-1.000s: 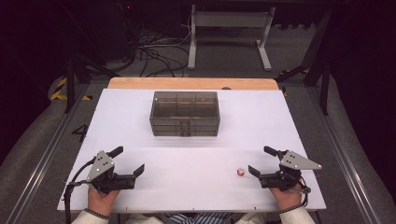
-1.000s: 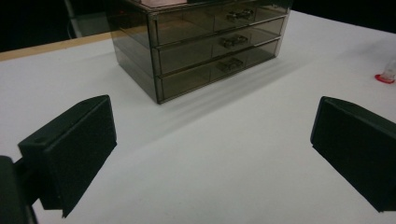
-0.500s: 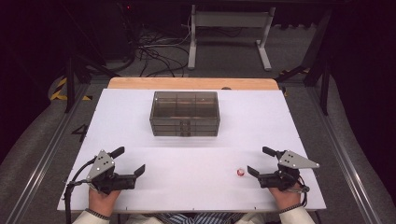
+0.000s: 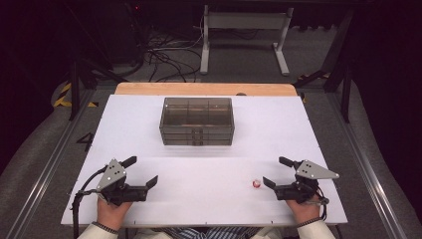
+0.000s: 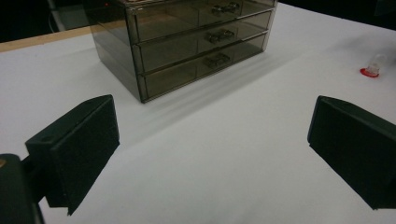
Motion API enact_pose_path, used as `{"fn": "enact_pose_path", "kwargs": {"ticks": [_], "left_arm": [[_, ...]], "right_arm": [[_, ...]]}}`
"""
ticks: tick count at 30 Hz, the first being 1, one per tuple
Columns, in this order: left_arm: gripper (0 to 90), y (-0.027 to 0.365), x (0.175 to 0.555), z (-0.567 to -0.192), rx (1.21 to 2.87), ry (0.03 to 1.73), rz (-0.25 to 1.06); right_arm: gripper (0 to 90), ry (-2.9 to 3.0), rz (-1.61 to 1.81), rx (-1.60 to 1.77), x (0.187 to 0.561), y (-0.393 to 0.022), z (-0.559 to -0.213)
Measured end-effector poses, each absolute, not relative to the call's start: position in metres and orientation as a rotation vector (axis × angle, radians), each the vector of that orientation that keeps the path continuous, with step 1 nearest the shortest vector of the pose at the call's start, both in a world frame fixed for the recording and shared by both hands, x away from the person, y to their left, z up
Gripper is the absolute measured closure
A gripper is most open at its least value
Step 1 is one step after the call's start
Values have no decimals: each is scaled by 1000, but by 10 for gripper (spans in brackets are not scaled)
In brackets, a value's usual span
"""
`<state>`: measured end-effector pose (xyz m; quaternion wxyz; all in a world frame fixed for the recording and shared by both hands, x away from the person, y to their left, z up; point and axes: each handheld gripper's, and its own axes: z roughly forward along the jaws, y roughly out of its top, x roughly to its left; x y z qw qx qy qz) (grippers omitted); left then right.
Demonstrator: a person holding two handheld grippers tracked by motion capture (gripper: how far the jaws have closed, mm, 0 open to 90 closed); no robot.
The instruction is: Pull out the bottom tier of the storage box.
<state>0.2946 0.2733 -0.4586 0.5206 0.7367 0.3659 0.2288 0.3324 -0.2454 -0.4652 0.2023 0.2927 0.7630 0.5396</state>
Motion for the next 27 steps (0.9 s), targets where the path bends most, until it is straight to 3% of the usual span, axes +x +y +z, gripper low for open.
{"fn": "enact_pose_path", "kwargs": {"ticks": [27], "left_arm": [[33, 244, 323, -443, 1792, 822, 500]], "right_arm": [[61, 2153, 1495, 839, 333, -245, -468]]}}
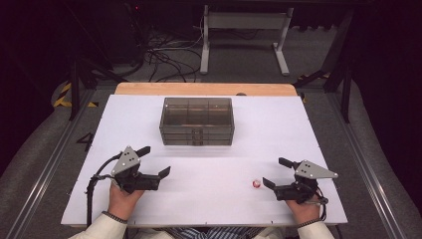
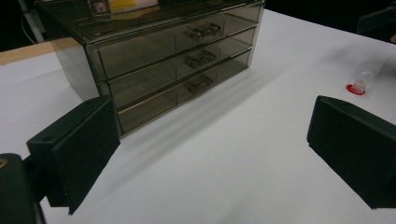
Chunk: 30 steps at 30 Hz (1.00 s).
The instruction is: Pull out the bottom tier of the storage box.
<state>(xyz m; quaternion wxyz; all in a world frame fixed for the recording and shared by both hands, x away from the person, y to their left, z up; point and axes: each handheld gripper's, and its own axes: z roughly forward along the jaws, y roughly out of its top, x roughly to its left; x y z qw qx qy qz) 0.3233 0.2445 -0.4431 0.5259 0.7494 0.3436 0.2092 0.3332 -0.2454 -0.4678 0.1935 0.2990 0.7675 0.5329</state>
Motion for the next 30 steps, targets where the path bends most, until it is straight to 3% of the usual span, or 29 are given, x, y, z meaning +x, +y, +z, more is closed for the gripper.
{"fn": "enact_pose_path", "kwargs": {"ticks": [30], "left_arm": [[32, 207, 354, -437, 1837, 767, 452]], "right_arm": [[61, 2161, 1495, 834, 334, -245, -468]]}}
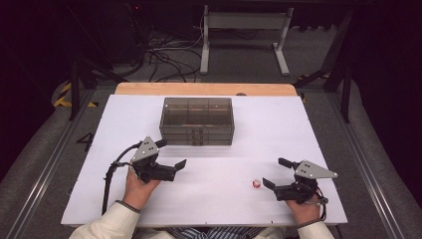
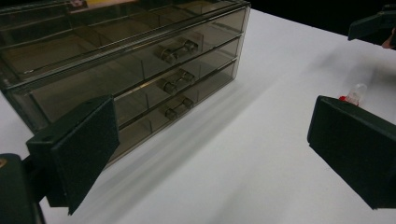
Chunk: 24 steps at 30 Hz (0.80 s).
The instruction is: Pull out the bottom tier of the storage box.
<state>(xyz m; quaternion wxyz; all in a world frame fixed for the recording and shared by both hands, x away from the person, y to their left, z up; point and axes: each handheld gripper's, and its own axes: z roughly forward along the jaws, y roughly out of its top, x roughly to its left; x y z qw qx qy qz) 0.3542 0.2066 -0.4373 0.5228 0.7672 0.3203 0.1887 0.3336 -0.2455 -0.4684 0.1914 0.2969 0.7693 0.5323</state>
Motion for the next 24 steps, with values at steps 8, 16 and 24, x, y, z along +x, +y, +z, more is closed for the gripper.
{"fn": "enact_pose_path", "kwargs": {"ticks": [8, 16, 24], "left_arm": [[36, 196, 362, -438, 1855, 760, 440], [38, 184, 367, -437, 1877, 729, 442], [47, 182, 367, -435, 1901, 716, 468]], "right_arm": [[61, 2164, 1493, 831, 334, -245, -468], [61, 2166, 1494, 829, 334, -245, -468], [61, 2166, 1498, 828, 333, -245, -468]]}}
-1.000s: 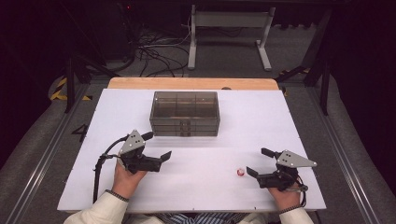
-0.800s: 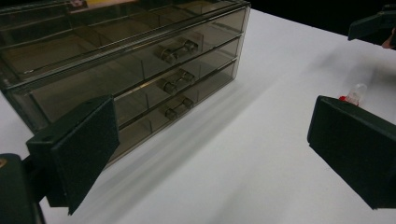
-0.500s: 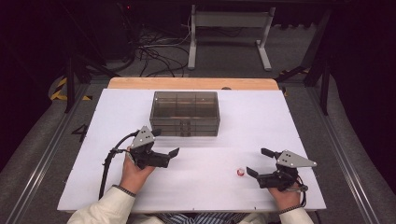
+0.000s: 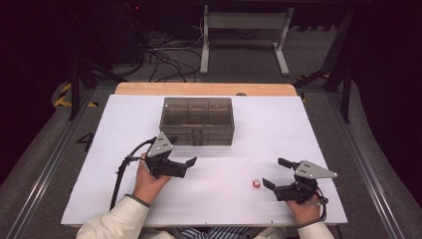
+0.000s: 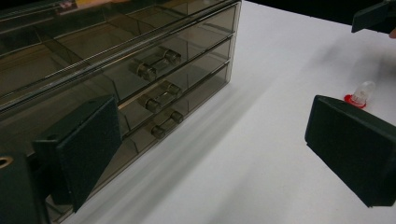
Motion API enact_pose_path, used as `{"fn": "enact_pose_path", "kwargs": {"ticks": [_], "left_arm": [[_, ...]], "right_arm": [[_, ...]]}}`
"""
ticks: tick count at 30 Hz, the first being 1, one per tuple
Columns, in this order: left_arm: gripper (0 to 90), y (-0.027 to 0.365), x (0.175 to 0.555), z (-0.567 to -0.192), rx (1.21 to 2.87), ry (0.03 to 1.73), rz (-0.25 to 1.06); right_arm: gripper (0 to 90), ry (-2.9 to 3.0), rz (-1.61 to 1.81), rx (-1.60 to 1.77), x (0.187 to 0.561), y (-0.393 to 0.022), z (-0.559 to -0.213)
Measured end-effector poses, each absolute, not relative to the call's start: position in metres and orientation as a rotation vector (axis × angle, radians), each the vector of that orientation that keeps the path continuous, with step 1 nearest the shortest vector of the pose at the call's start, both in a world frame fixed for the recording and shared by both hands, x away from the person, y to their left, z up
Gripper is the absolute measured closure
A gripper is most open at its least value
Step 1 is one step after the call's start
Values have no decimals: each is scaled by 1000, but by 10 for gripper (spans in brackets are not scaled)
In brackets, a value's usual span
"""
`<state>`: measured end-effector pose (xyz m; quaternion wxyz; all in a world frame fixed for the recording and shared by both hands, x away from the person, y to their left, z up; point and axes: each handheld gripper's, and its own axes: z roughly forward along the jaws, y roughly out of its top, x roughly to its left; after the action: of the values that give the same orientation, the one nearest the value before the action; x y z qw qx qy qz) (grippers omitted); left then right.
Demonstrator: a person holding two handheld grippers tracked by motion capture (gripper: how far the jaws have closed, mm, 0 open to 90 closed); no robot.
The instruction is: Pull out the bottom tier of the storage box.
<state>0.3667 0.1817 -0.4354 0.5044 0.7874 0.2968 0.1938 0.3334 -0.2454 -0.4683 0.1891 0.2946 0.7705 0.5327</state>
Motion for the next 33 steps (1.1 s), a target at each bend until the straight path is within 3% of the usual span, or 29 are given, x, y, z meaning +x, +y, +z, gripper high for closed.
{"fn": "enact_pose_path", "kwargs": {"ticks": [11, 19, 22, 27, 33], "left_arm": [[81, 174, 356, -429, 1959, 619, 528], [156, 170, 356, -428, 1990, 584, 551], [223, 166, 353, -427, 2038, 551, 618], [256, 160, 347, -427, 2099, 490, 731], [267, 160, 348, -426, 2104, 482, 725]], "right_arm": [[61, 2170, 1497, 824, 333, -245, -468], [61, 2171, 1498, 824, 333, -245, -468], [61, 2172, 1498, 824, 333, -245, -468], [61, 2172, 1499, 824, 333, -245, -468], [61, 2173, 1498, 822, 334, -245, -468]]}}
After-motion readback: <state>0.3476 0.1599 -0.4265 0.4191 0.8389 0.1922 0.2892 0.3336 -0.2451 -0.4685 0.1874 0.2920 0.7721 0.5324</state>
